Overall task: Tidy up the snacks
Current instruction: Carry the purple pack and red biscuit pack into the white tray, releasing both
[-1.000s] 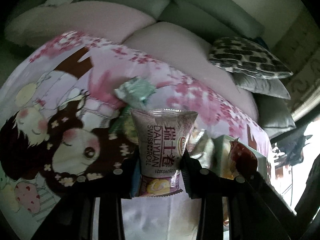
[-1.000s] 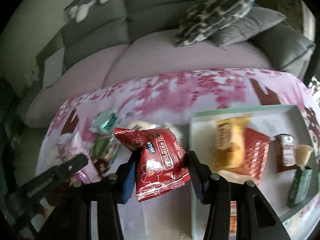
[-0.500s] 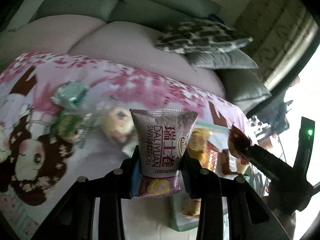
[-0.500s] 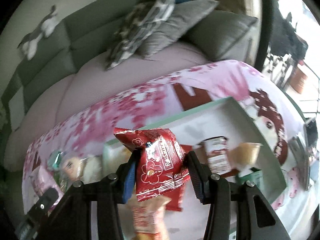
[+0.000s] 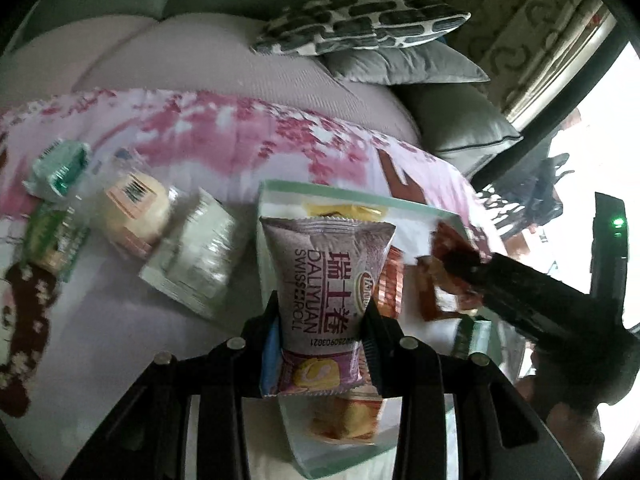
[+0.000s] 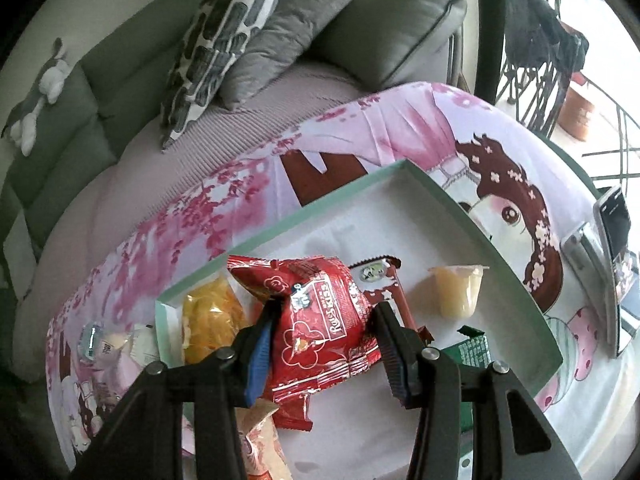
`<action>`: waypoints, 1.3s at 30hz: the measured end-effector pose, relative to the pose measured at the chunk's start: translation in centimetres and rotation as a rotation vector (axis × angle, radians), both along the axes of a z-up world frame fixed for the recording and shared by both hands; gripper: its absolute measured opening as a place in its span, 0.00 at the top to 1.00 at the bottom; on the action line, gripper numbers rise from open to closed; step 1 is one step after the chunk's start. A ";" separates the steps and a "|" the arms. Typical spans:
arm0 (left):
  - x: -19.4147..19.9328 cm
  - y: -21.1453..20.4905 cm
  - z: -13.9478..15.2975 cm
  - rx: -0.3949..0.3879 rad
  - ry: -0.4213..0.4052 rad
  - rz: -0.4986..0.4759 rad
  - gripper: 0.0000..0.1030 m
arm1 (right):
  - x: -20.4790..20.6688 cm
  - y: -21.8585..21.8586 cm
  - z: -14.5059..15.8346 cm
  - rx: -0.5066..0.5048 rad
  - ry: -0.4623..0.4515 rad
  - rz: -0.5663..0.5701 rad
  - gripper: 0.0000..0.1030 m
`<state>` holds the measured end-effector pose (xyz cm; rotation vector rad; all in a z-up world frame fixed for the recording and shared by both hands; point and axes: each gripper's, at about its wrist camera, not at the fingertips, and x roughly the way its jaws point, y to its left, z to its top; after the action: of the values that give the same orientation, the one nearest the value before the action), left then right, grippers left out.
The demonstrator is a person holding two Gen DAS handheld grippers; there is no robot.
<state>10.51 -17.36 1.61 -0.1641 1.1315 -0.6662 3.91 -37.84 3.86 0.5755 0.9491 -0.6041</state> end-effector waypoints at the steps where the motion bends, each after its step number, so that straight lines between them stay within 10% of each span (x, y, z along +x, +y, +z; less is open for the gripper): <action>1: -0.1 -0.1 -0.1 -0.005 0.007 -0.006 0.64 | 0.0 -0.1 -0.2 0.005 0.004 0.000 0.51; 22: -0.6 -2.7 -2.9 0.059 0.060 -0.060 0.58 | 0.5 -0.2 -1.9 0.042 0.073 0.020 0.40; 29: -1.0 -3.5 -2.3 0.065 0.024 -0.080 0.24 | 0.4 -0.6 -2.2 0.043 0.097 -0.001 0.26; 39: -1.0 -3.0 -1.1 0.036 0.009 -0.073 0.13 | 0.5 -0.4 -1.5 0.026 0.092 0.002 0.14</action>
<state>9.55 -20.40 0.50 -0.0956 1.1620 -0.7104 4.41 -38.20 2.37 0.5739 1.0456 -0.6214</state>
